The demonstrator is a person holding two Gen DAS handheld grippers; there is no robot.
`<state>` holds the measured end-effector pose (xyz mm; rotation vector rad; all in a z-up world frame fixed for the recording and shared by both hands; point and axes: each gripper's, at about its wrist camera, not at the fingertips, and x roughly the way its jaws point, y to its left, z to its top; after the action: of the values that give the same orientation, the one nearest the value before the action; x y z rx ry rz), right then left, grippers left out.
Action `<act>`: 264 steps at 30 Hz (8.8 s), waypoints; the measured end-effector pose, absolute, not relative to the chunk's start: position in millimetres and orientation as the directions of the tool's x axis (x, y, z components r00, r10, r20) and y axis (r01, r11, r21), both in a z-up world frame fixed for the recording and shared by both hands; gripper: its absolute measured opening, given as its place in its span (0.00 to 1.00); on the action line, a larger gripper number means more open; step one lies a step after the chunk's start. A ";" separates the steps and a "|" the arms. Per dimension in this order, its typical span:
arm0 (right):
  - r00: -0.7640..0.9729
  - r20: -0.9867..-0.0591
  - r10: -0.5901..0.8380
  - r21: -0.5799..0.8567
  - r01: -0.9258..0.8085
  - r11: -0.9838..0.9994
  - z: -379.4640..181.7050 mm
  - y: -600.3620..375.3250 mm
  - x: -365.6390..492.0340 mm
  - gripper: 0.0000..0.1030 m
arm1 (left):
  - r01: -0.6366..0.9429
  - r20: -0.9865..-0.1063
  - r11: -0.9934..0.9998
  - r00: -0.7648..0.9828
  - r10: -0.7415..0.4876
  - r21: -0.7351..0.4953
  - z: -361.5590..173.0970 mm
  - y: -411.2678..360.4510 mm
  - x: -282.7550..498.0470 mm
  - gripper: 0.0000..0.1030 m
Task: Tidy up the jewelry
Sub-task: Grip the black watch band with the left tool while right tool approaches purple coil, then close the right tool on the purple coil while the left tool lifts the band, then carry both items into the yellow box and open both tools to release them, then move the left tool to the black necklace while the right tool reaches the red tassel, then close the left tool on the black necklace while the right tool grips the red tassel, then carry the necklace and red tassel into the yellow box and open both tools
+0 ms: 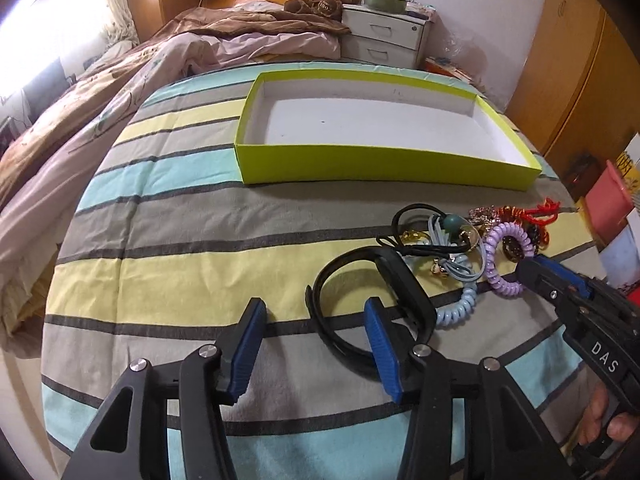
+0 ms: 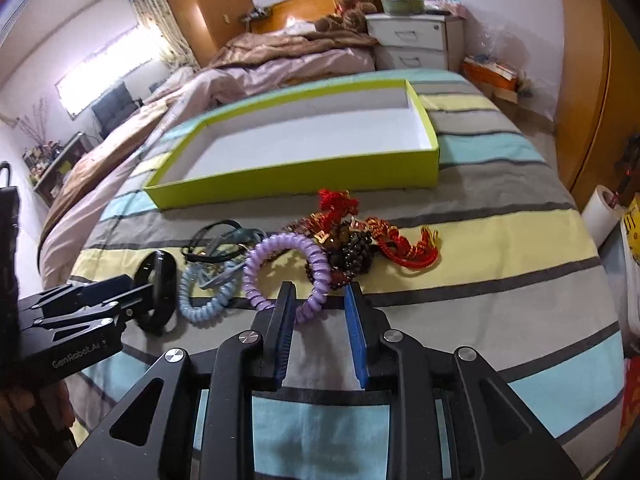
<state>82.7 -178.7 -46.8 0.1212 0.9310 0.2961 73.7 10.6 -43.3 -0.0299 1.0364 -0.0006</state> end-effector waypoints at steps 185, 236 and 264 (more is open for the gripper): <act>0.617 -0.714 0.331 0.140 -0.338 0.931 -27.2 -242.7 92.5 0.16 | 0.055 -0.788 0.923 0.504 -0.355 -0.380 -34.9 12.2 117.3 0.35; 0.666 -0.653 0.360 0.185 -0.320 0.929 4.2 -233.0 93.0 0.16 | 0.246 -0.665 0.917 0.632 -0.398 -0.315 40.0 -1.2 112.5 0.02; 0.584 -0.766 0.270 0.107 -0.299 0.948 -31.2 -195.7 201.8 0.16 | 0.263 -0.721 0.909 0.553 -0.417 -0.323 -1.8 -27.2 261.9 0.02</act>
<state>201.8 -195.7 -31.2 -0.0350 0.8872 0.3322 261.9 -27.2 -1.8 -0.1857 0.8991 -0.4046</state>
